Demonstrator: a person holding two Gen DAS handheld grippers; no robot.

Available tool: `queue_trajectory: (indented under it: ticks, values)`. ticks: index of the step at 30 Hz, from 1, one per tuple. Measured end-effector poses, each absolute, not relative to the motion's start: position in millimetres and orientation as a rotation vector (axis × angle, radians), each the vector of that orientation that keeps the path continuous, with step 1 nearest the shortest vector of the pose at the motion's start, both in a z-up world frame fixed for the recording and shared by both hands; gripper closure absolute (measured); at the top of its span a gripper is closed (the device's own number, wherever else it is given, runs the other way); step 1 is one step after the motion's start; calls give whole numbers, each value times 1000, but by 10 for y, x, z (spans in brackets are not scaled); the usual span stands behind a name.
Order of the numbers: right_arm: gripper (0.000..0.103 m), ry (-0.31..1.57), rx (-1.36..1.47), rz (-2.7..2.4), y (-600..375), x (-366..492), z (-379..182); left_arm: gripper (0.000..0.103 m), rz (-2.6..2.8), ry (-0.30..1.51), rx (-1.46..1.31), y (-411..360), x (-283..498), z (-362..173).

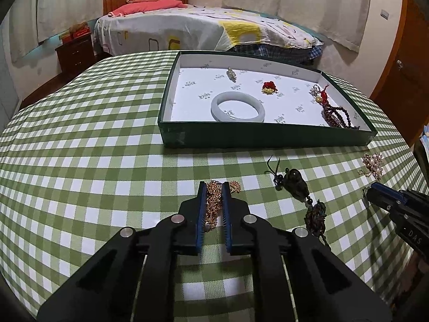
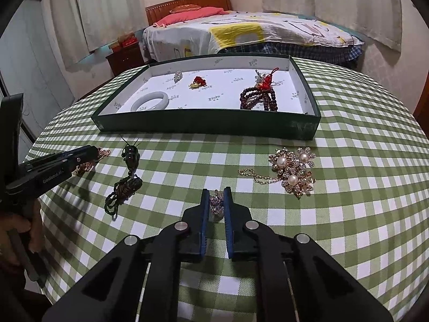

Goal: Organize jewelry
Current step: 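Carry the gold chain and flower brooch into the tray and open both tools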

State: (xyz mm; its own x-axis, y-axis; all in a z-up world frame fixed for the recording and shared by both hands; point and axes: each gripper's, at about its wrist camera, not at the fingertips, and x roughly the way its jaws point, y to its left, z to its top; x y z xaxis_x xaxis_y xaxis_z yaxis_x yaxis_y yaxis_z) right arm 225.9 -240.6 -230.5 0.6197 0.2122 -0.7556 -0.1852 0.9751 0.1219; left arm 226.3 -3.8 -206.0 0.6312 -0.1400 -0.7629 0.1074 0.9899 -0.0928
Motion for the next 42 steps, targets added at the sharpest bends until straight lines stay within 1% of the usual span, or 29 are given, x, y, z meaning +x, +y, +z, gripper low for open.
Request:
queue_trajectory:
  ticks: [9, 15, 31, 42]
  values:
    - [92, 857, 40, 225, -2424, 2236, -2258, 92, -142, 870, -34, -38, 2257, -2048]
    - [92, 835, 49, 230, -2442, 2238, -2169, 92, -149, 847, -36, -44, 2238, -1945]
    - [92, 685, 59, 260, -2430, 2423, -1607, 92, -209, 696, -67, -170, 2241, -1292]
    - [92, 550, 51, 271, -2383, 2783, -1185, 92, -216, 554, -71, -177, 2680, -787]
